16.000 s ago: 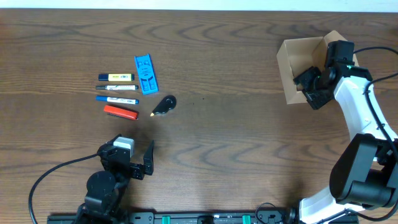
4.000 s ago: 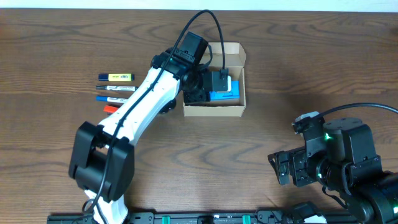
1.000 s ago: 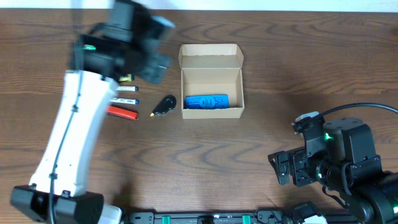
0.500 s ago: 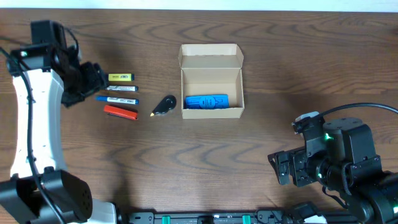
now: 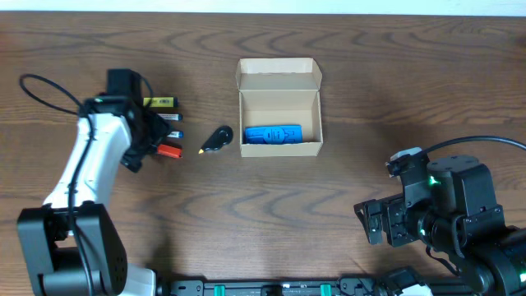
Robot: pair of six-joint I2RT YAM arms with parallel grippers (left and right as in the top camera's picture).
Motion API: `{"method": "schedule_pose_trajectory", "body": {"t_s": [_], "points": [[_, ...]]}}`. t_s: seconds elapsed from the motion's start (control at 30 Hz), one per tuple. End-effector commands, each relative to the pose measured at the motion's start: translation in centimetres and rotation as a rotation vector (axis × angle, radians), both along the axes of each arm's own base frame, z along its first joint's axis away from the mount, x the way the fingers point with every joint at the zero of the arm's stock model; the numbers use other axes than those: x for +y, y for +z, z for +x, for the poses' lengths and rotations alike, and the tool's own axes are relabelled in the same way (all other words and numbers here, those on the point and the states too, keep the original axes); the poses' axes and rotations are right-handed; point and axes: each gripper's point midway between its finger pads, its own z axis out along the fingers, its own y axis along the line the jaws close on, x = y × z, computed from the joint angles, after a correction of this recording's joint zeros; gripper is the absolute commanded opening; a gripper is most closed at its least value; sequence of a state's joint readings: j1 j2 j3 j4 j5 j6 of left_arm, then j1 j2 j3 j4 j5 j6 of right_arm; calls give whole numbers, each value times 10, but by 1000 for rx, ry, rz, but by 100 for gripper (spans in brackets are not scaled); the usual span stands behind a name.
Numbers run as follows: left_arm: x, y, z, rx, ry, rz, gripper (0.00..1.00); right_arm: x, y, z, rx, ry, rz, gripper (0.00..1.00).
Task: Pack container
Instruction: 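Move the left gripper to the red stapler and grasp it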
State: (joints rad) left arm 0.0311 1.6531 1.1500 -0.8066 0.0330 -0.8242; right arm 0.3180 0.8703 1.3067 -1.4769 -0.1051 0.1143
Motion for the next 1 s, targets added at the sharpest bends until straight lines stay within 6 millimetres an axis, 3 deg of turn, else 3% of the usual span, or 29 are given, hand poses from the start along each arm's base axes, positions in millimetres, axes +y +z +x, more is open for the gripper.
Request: {"method": "schedule_pose_trajectory", "body": {"t_s": [0.0, 0.5, 0.97], "points": [[6, -12, -5, -4, 157, 62, 84, -1, 0, 0, 5, -13, 6, 99], [4, -54, -1, 14, 231, 55, 83, -1, 0, 0, 5, -13, 6, 99], [3, -82, 1, 59, 229, 52, 62, -1, 0, 0, 5, -13, 6, 99]]}}
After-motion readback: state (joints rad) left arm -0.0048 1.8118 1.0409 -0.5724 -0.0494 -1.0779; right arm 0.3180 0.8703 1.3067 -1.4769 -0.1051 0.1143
